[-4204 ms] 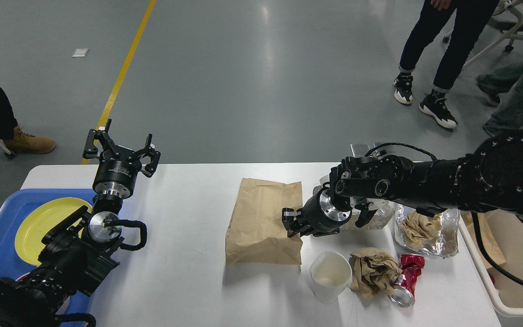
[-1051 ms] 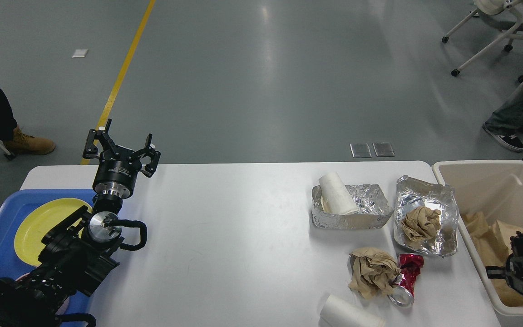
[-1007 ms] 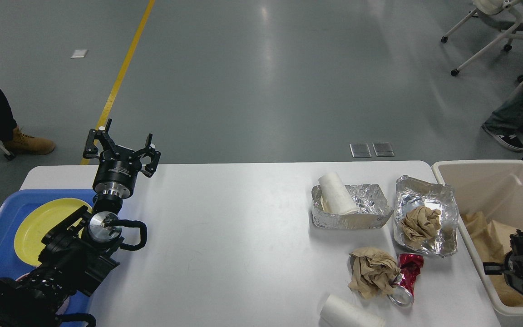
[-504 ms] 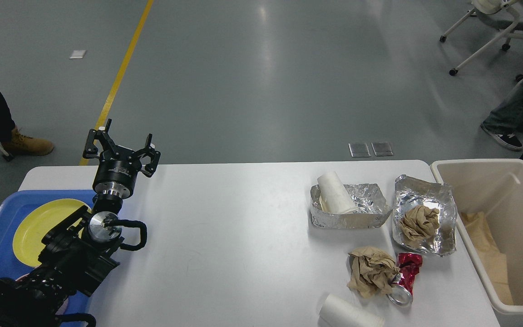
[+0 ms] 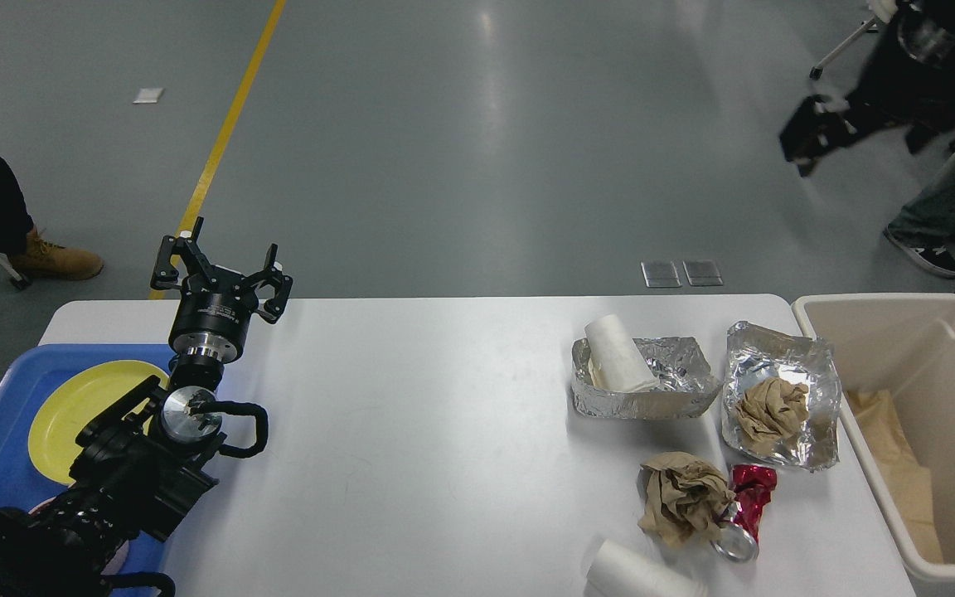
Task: Tidy desktop
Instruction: 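Move the right gripper over the foil tray with the white cup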
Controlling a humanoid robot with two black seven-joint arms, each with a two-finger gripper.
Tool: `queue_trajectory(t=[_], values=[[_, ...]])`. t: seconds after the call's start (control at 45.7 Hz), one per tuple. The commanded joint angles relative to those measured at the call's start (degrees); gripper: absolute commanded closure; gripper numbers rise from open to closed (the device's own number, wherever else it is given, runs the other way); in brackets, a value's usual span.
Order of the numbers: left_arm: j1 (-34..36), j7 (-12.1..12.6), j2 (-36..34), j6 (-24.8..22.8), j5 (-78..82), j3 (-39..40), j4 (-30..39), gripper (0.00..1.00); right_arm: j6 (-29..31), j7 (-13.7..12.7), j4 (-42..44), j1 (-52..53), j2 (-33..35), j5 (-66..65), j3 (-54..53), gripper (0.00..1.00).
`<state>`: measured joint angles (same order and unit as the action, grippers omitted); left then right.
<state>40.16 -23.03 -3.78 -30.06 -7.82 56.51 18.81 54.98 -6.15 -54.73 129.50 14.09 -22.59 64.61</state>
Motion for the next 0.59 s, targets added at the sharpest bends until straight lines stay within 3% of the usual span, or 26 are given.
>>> queue_trajectory(t=[0.0,0.307,0.569], values=[[0.00,0.00,0.00,0.00,-0.01,0.00,0.00,0.04,0.02,0.00,-2.05,4.70,-3.63,2.90,-5.10,0.00],[0.00,0.00,0.00,0.00,-0.01,0.00,0.00,0.04,0.02,-0.53,-2.31,3.22,-3.37,2.90,-8.72,0.00],[0.00,0.00,0.00,0.00,-0.01,0.00,0.00,0.04,0.02,-0.53,-4.32,-0.39,6.83,2.20,-3.45,0.00]])
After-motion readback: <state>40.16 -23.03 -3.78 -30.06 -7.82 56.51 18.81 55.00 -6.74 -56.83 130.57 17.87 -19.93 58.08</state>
